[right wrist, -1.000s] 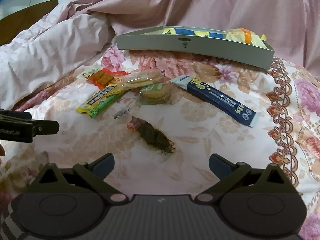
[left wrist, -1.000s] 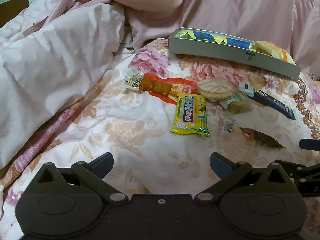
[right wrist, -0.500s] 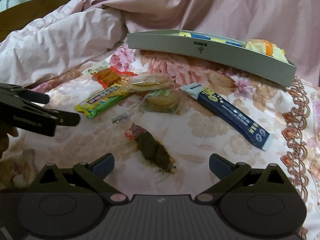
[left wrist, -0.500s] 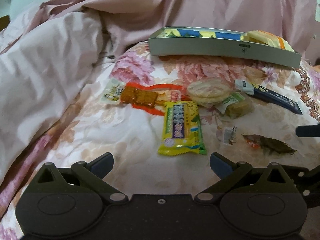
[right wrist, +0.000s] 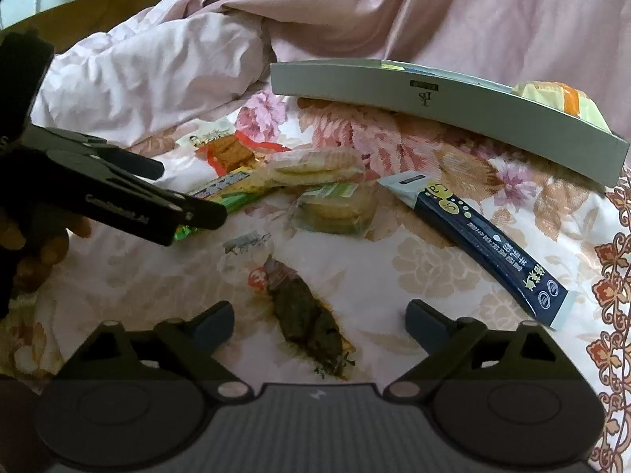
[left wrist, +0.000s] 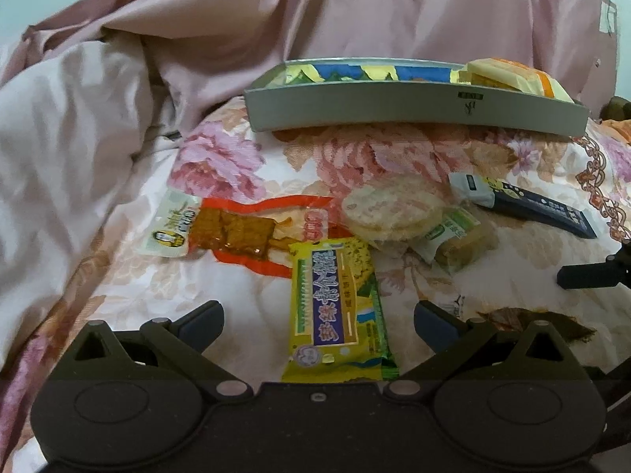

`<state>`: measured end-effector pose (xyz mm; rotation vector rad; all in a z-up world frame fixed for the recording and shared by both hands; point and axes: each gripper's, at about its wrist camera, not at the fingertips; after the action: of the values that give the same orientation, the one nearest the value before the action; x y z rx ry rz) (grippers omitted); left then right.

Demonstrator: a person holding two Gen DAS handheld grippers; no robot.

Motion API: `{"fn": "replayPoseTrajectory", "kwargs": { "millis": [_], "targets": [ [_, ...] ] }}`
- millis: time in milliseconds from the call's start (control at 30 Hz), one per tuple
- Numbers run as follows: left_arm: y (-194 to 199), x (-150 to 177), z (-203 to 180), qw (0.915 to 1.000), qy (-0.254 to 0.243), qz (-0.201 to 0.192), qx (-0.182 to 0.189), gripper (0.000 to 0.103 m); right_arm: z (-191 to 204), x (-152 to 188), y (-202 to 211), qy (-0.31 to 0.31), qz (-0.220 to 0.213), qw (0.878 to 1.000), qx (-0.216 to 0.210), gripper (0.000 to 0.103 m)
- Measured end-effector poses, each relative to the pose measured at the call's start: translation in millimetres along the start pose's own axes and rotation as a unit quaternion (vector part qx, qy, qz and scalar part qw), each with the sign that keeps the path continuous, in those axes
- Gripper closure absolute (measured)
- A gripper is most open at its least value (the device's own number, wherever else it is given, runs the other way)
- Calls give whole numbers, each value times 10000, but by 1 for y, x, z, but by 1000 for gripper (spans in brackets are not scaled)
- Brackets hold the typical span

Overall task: Organize snacks
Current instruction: 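Grasp the yellow biscuit pack with the left tool while the right tool grasps the brown meat pouch, then lift the biscuit pack and meat pouch and carry both toward the grey tray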

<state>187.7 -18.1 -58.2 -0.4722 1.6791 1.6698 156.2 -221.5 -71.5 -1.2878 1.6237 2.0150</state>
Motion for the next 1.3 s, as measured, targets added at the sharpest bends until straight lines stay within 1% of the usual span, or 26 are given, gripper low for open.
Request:
{"fn": "replayPoseTrajectory", "kwargs": {
  "millis": [67, 133, 200, 333, 467, 500, 533, 567, 633, 767, 833, 1033, 1167, 1233, 1300],
  "targets": [
    [-3, 0, 0, 10000, -12, 64, 39, 7, 0, 0, 0, 10, -17, 10000, 14, 12],
    [-6, -1, 1, 9999, 19, 153, 29, 7, 1, 0, 0, 33, -22, 10000, 19, 15],
    [-8, -1, 2, 9996, 117, 259, 33, 9, 2, 0, 0, 72, -15, 10000, 6, 16],
    [-8, -2, 6, 9991, 293, 306, 96, 18, 5, 0, 1, 135, -1, 9999, -39, 23],
    [-6, -1, 6, 9990, 315, 302, 127, 33, 6, 0, 1, 162, 11, 9998, -123, 30],
    [-5, -1, 5, 9990, 314, 293, 152, 35, 6, 0, 1, 165, 14, 9998, -138, 33],
    [-5, -1, 5, 9989, 314, 293, 179, 40, 7, 0, 1, 162, 17, 9998, -148, 35],
    [-4, 0, 4, 9988, 314, 297, 212, 45, 7, 0, 1, 156, 23, 9998, -143, 35],
    [-2, 0, 3, 9986, 328, 305, 278, 51, 8, 0, 1, 115, 36, 9998, -129, 38],
    [3, 4, 2, 9980, 422, 360, 306, 52, 10, 0, 3, 12, 90, 9999, -68, 43],
    [6, 7, 1, 9980, 425, 380, 271, 52, 12, -1, 4, -51, 127, 9999, -28, 48],
    [22, 15, 0, 9975, 463, 484, 200, 52, 17, -1, 8, -171, 235, 9996, 68, 52],
    [36, 27, -4, 9969, 499, 591, 168, 52, 23, -1, 13, -154, 350, 9993, 20, 52],
    [44, 34, -7, 9963, 486, 670, 207, 52, 27, -1, 16, -102, 379, 9992, -67, 46],
    [49, 41, -11, 9962, 423, 728, 241, 52, 30, 0, 17, -90, 365, 9992, -130, 43]
  ]
}}
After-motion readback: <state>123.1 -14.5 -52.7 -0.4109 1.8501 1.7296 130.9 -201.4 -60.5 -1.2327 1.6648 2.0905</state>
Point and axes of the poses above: each gripper's, at about its wrist camera, not at the fingertips, and y roughly against the way its jaws point, z to its left, x to its underside, and after that the axes turned 6 degrees about z, right-handed
